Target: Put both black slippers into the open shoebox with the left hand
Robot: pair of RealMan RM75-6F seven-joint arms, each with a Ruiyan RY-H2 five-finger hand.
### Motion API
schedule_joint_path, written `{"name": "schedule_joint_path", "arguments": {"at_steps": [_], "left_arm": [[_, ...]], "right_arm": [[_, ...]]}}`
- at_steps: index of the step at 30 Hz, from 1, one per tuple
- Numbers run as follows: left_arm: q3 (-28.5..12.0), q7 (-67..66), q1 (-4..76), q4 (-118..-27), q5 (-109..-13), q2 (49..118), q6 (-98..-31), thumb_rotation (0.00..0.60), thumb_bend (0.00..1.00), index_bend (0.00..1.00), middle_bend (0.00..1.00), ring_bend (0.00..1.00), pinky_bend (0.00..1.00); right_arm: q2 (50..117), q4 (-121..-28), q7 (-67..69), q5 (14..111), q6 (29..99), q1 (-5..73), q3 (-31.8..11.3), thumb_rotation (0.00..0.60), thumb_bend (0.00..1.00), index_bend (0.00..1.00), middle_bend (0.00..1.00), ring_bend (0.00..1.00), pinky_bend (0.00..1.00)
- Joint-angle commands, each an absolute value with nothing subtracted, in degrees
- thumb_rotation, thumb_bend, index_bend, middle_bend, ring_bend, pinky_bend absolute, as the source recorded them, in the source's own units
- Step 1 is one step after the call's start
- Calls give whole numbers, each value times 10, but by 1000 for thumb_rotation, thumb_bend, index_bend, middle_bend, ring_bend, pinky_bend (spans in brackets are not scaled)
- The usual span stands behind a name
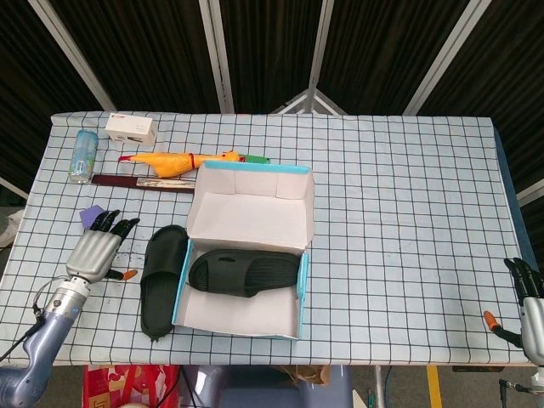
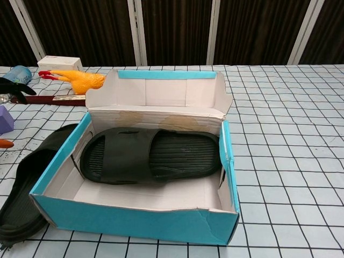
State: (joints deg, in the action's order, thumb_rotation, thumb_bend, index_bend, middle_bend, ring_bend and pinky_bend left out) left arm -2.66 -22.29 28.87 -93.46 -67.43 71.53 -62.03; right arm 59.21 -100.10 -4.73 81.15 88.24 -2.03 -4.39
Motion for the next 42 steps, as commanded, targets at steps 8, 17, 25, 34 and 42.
{"name": "schedule_joint_path", "arguments": {"at_steps": [8,17,25,34,42], "left_arm": [[-38,-256,328,-949,-617,722,-553,460,101,119,175,0,29],[-40,-254,348,-961,-564,721,-518,459,101,120,188,0,29],[-47,-237,360,-952,-538,730,-504,458,101,127,203,0,29],[-46,-240,378,-941,-525,740,-492,461,114,160,204,0,29],[-34,-245,390,-929,-524,755,-485,488,253,254,245,0,28]], "right_arm": [[592,-1002,-49,812,882,-20,-43,600,253,121,118,167,137],[592,-1004,-53,815,881,-20,-41,600,253,121,118,167,137],[592,-1003,-53,813,880,-19,-41,600,254,122,118,167,137],[592,-1004,-54,811,878,-18,-42,600,254,121,118,167,137],[591,-1004,-53,812,876,-18,-41,600,254,121,118,167,137]]}}
